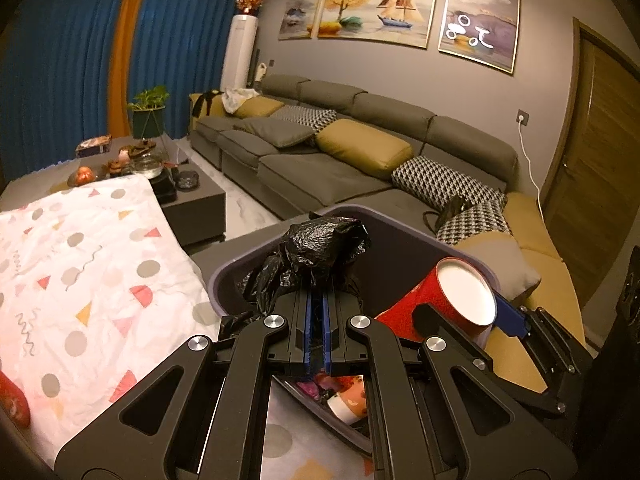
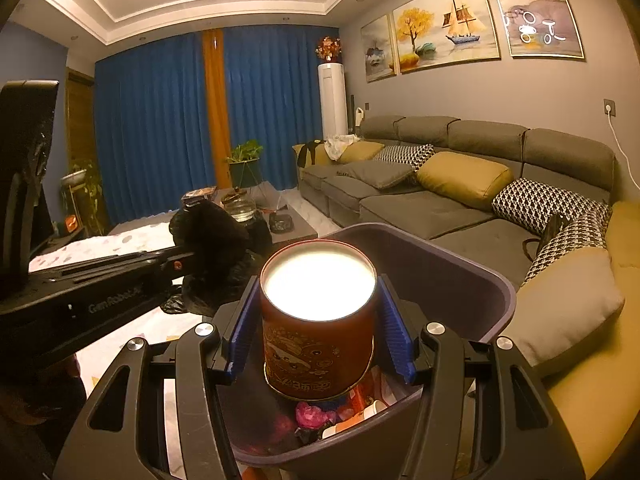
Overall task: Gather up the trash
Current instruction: 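Open both tools above the grey bin to drop the bag and tin, then move both open tools back toward the cups on the table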
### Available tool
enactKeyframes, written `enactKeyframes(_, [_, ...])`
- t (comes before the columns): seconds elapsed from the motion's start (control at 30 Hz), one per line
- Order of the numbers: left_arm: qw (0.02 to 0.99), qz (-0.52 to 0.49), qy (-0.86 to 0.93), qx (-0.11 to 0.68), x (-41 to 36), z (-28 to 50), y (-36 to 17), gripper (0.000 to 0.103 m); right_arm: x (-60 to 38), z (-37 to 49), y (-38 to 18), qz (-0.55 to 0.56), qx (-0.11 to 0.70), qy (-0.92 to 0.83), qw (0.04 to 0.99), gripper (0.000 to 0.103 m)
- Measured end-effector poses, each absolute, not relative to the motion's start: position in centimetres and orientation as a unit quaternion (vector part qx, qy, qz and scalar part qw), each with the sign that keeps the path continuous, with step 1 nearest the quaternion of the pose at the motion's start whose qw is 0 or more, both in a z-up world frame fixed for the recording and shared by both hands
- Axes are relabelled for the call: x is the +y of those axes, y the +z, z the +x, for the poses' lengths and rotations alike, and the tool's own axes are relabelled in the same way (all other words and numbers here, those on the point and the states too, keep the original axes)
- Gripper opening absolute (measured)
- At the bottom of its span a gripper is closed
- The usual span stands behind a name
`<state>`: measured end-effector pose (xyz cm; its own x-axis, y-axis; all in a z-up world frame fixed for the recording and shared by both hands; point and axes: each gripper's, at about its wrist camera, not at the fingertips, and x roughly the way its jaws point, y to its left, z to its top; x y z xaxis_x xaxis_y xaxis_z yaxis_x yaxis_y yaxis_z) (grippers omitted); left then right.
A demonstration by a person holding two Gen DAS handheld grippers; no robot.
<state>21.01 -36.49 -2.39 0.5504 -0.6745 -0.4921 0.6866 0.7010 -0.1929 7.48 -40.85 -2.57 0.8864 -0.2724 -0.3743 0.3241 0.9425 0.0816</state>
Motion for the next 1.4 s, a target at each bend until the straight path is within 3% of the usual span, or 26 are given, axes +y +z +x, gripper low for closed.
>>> enactKeyframes(0.87, [0.866, 0.013, -0.398, 0.304, -36.6, 22.5, -4.0, 0.004, -40.7, 8.5, -3.9, 0.071, 0.205, -0.166, 0.962, 0.057])
enactKeyframes(1.0, [0.866, 0.021, -0.397, 0.304, -36.6, 22.4, -4.0, 0.02, -40.8, 8.7, -3.9, 0.07, 0.206, -0.172, 0.961, 0.058])
enactKeyframes(1.07, [0.868, 0.014, -0.394, 0.302, -36.3, 22.4, -4.0, 0.046, -40.8, 8.6, -4.0, 0.069, 0.206, -0.176, 0.96, 0.062])
enactKeyframes(1.1, [0.87, 0.01, -0.39, 0.301, -36.0, 22.5, -4.1, 0.053, -40.8, 8.5, -4.1, 0.069, 0.205, -0.177, 0.96, 0.063])
enactKeyframes(1.2, [0.876, 0.002, -0.38, 0.296, -34.9, 22.6, -3.9, 0.06, -40.9, 8.3, -4.0, 0.07, 0.203, -0.184, 0.959, 0.068])
enactKeyframes(1.4, [0.901, 0.0, -0.345, 0.264, -32.1, 21.0, -2.8, 0.086, -40.7, 7.0, -3.1, 0.07, 0.183, -0.197, 0.961, 0.074])
